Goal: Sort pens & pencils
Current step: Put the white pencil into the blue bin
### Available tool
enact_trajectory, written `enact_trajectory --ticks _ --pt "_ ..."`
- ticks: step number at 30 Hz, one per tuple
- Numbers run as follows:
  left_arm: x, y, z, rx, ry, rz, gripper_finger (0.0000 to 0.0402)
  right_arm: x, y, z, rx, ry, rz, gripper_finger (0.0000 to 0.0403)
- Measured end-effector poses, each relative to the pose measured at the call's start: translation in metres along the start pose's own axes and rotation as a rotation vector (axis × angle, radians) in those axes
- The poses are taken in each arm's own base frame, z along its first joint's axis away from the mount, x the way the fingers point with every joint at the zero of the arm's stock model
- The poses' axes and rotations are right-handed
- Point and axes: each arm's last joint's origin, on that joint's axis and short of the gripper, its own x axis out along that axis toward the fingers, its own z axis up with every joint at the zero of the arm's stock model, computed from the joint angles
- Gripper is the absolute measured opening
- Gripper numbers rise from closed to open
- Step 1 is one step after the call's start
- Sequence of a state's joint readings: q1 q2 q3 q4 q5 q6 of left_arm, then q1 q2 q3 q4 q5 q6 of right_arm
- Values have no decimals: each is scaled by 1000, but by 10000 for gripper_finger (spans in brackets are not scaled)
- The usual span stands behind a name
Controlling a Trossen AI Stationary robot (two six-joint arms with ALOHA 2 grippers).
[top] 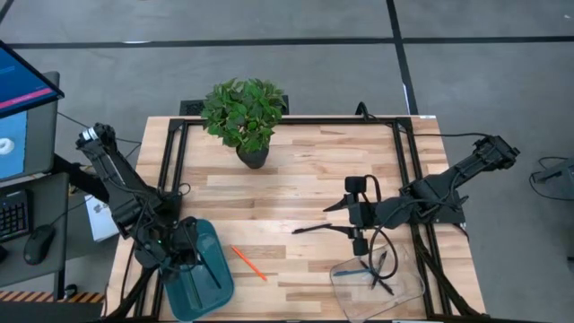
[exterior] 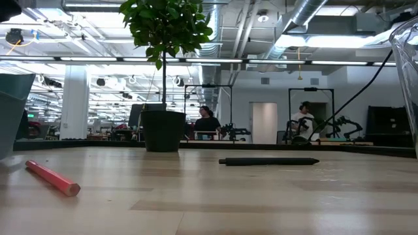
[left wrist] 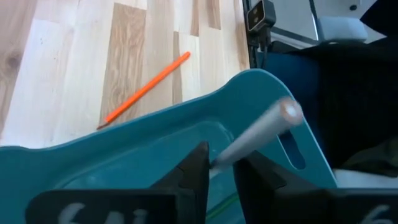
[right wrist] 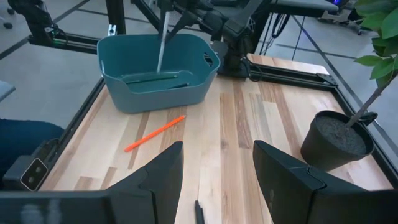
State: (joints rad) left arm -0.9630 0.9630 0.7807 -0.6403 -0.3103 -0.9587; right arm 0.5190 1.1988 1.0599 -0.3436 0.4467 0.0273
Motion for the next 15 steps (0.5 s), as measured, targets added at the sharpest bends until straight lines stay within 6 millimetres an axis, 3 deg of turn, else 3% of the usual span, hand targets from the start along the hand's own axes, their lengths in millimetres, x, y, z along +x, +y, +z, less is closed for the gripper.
enact_trajectory --ticks 15 --pt "0 0 -1 -55 18 -4 70 0 0 0 0 0 0 217"
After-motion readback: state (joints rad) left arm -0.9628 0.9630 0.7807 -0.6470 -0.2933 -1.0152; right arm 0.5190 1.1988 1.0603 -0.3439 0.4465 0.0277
